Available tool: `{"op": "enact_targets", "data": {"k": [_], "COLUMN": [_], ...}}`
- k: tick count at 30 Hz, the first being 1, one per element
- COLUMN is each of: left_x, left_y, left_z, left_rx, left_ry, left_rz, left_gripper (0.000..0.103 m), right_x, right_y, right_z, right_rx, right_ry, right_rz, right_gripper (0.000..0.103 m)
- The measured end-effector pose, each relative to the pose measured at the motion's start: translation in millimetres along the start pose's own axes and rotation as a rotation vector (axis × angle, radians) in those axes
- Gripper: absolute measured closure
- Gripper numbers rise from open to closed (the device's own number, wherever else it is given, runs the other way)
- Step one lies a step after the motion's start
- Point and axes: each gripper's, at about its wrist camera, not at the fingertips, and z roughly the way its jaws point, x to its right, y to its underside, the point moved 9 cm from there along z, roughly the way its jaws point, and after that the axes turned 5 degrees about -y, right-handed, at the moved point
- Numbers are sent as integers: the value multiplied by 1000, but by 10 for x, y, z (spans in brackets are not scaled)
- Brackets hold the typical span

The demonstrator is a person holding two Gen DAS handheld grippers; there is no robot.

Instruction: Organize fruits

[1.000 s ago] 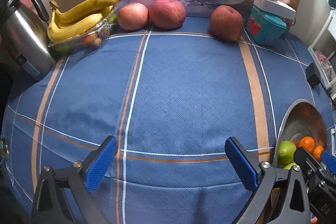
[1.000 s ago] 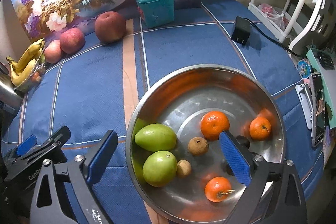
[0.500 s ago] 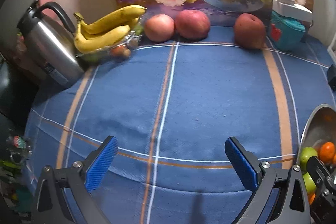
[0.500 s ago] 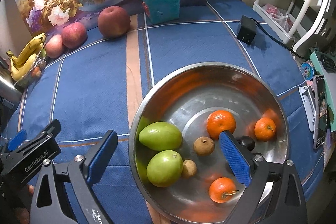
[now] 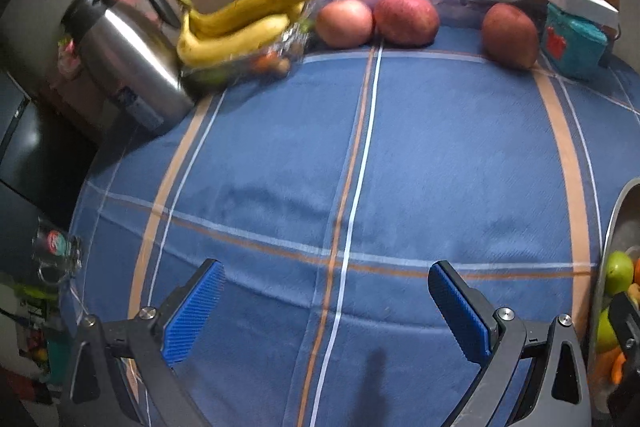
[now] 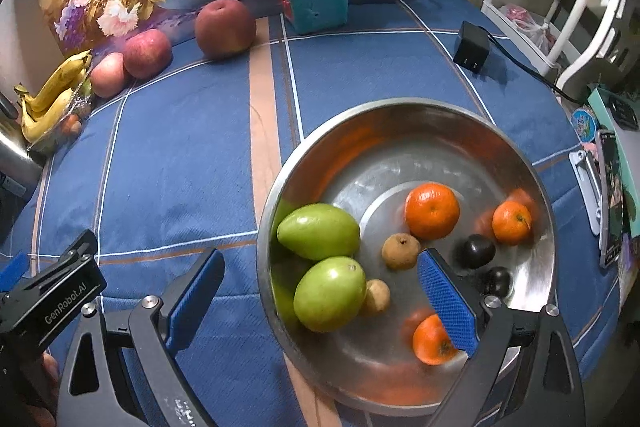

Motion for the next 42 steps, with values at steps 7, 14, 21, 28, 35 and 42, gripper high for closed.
{"op": "enact_targets", "data": {"k": [7,14,21,28,35,42], "left_x": [-127,-280,-380,-431,-471,-513], "left_y": [238,435,600,742,744,756], "left_z": [8,-52,-211,-356,-493,-585], "left_rx": [-51,-69,-50,-12,27,59], "left_ry": [-9,-5,21,48,85,95], "left_rz": [-11,-10,0,20,12,8], "left_gripper": [0,0,0,0,0,0], "right_x": [-88,-68,-77,-102,-140,-166], "right_y": [129,356,658,792,782,758], "right_z": [-148,-235,-234,-310,-460,-595], "right_rx": [37,30,-7,-10,31,74], "right_ry": [-18,-8,9,20,25,36], "right_rz": [-9,-18,-50,-80,-101,-112], "right_gripper": [6,6,6,6,6,6]}}
